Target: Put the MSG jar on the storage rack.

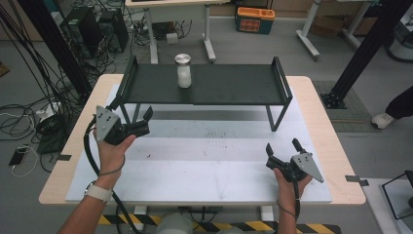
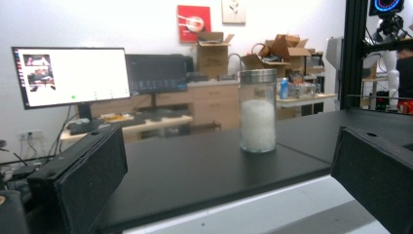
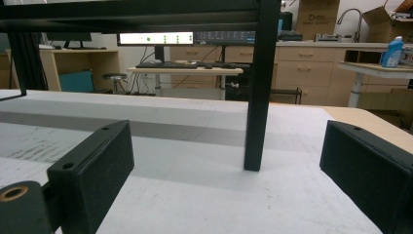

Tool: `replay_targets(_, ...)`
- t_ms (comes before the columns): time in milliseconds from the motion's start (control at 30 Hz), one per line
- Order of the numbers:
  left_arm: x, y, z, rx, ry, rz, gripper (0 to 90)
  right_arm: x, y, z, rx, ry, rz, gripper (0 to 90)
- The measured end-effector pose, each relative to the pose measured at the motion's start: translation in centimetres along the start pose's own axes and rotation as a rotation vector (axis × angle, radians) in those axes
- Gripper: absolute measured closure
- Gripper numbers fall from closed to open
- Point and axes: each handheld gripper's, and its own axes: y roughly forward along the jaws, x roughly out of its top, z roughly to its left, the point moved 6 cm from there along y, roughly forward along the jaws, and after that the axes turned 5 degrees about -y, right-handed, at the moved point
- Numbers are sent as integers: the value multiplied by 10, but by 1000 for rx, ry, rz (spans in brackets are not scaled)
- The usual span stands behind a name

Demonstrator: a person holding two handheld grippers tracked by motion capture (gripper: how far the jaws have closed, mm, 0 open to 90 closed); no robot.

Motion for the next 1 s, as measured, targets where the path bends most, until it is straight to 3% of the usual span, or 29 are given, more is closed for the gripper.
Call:
replay_targets(367,-41,-35,15,39,-38,19,2,0,0,0,-1,3,0,55)
replay_targets(633,-60,-45,20,55,-52,38,2,0,0,0,-1,4,0,55)
replay_targets(1000,-73,-52,20,72,-64,41,3,0,0,0,-1,2,0,55)
